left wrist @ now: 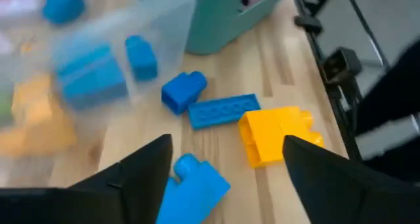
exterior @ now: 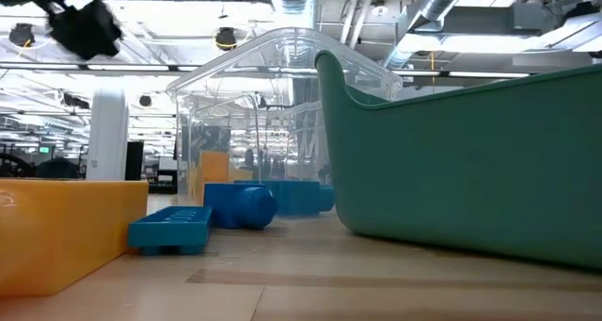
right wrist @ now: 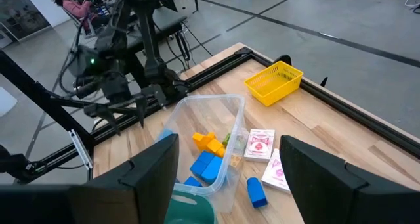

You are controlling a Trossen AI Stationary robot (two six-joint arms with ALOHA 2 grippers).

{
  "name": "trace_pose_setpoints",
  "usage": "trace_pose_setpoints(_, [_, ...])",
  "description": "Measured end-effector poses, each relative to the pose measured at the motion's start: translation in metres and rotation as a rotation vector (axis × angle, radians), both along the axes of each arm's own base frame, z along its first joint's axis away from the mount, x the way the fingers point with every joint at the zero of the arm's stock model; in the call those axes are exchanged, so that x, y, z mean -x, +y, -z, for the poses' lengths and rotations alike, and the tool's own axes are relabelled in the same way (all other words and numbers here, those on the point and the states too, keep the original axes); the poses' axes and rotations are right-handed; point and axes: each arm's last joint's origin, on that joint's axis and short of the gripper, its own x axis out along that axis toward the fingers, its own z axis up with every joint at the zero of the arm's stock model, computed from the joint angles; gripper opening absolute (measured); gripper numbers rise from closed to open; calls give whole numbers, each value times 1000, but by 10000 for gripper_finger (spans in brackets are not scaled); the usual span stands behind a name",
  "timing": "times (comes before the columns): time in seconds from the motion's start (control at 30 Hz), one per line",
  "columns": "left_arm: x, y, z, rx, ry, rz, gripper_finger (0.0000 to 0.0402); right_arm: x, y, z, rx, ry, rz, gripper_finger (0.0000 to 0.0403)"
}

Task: Pick & Place Toys
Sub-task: Put the blue game piece into the transparent bin

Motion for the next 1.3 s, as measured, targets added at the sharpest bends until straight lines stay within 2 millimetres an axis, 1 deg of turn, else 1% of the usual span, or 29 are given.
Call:
trace_pose_setpoints(0.13, [-22,11,-34,-68,2,147,340,0,0,0,-4,-1,2,254])
trace_pose_setpoints(0.23, [-36,15,-55,-167,23,247,369,0,0,0,-7,-2,2,254])
trace_pose_setpoints(0.33, [-45,15,-66,-258,75,335,386,0,0,0,-10,-3,4,254])
trace_pose_setpoints(0.4, [-47,14,-64,-283,133,387,391,0,0,0,-16,-4,6,254])
trace_pose_setpoints(0.5, [-49,10,-56,-270,190,444,394,0,0,0,-20,-3,9,254])
trace_pose_setpoints(0.57, [-50,7,-48,-271,215,468,394,0,0,1,-18,-1,9,254])
trace_pose_setpoints(0.7, [-49,3,-16,-336,307,538,391,0,0,1,-17,1,9,254])
trace_pose_setpoints(0.77, [-48,3,3,-352,358,552,391,1,0,1,-12,7,9,254])
trace_pose_setpoints(0.87, [-48,3,26,-363,368,561,392,1,-1,2,-7,13,9,254])
trace_pose_setpoints(1.07, [-49,6,51,-392,349,548,392,1,-1,2,-7,14,10,254])
trace_pose_setpoints(1.3, [-44,20,72,-383,372,501,392,1,-1,2,-5,15,10,254])
